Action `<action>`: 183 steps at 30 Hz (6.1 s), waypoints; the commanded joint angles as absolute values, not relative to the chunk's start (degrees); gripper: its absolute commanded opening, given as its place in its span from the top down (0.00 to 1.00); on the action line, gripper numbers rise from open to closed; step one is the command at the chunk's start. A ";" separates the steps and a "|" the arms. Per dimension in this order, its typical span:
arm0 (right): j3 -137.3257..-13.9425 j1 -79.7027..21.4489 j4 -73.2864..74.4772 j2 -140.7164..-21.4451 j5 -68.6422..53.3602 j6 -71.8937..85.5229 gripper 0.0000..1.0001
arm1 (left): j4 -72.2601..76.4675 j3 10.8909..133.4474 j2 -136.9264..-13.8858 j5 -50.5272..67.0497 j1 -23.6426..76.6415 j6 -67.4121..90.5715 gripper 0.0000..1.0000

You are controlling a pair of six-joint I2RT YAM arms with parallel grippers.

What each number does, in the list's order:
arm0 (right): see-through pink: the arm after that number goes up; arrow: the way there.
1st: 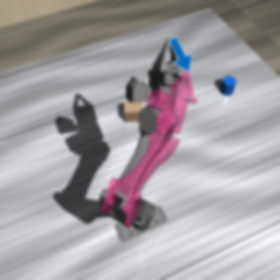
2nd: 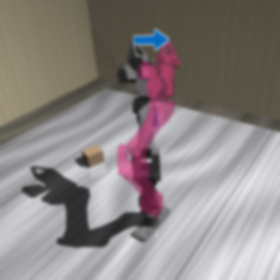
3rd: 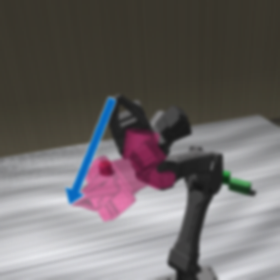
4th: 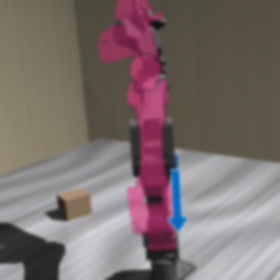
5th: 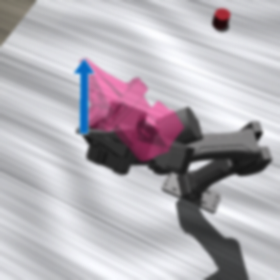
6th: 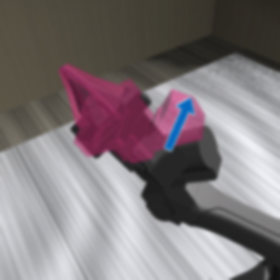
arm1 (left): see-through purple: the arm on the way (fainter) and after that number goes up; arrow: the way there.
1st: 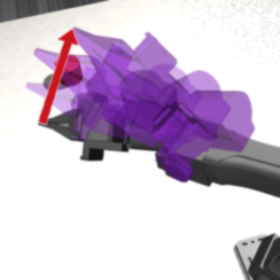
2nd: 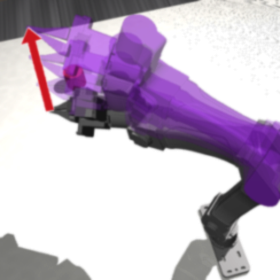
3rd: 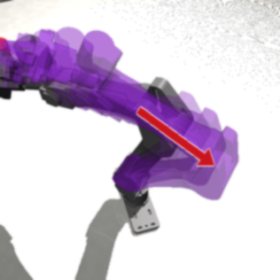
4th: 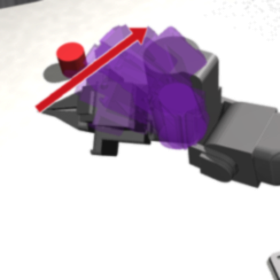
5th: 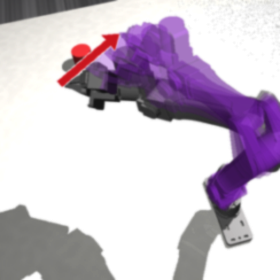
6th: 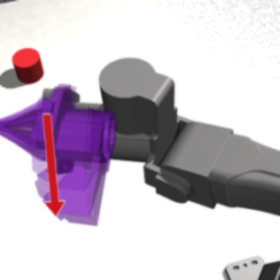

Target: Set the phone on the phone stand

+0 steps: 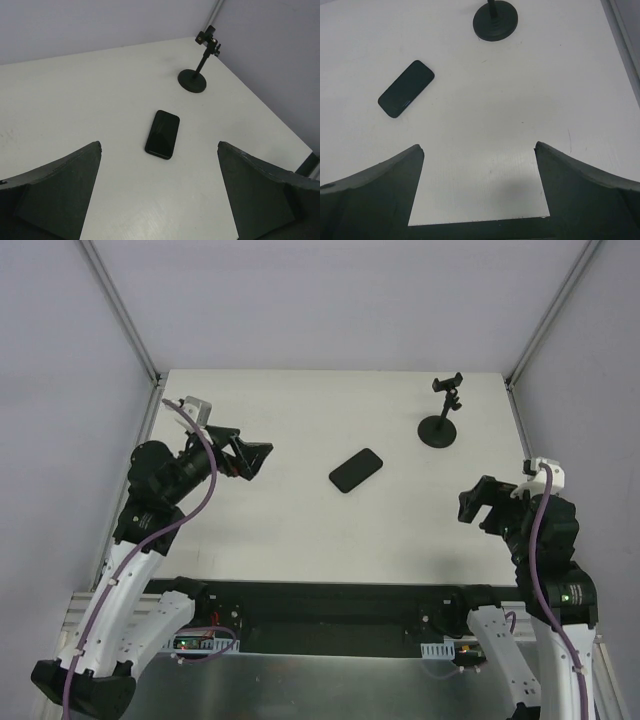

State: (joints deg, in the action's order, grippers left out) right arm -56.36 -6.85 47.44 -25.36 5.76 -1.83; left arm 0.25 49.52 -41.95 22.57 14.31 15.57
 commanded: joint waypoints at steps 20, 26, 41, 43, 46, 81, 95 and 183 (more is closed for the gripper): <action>-75.40 -5.28 25.07 -70.65 19.52 13.62 0.04 | -2.55 55.03 -55.46 20.48 30.49 14.50 0.04; -86.28 -4.92 22.15 -86.89 21.53 22.30 0.04 | -4.56 54.93 -54.93 16.27 32.60 12.57 0.04; -119.52 -5.54 36.02 -120.83 29.53 33.66 0.01 | -5.80 54.14 -55.63 9.85 37.44 9.58 0.05; -119.97 -5.71 36.91 -121.55 29.53 34.80 0.10 | -5.63 53.88 -55.46 9.67 37.62 9.49 0.05; -119.53 -5.80 37.18 -121.99 29.79 35.94 0.18 | -5.45 53.53 -55.81 9.49 37.62 9.32 0.05; -113.12 -2.73 42.00 -111.89 9.41 3.00 0.99 | -5.45 54.23 -57.39 13.18 38.06 9.84 0.05; -112.24 -3.86 58.78 -106.18 2.89 -8.95 0.99 | -5.54 54.32 -56.08 14.15 38.14 10.20 0.05; -46.41 -36.65 26.73 -45.36 9.15 -5.26 0.99 | -9.32 57.83 -57.31 21.78 39.64 17.39 0.05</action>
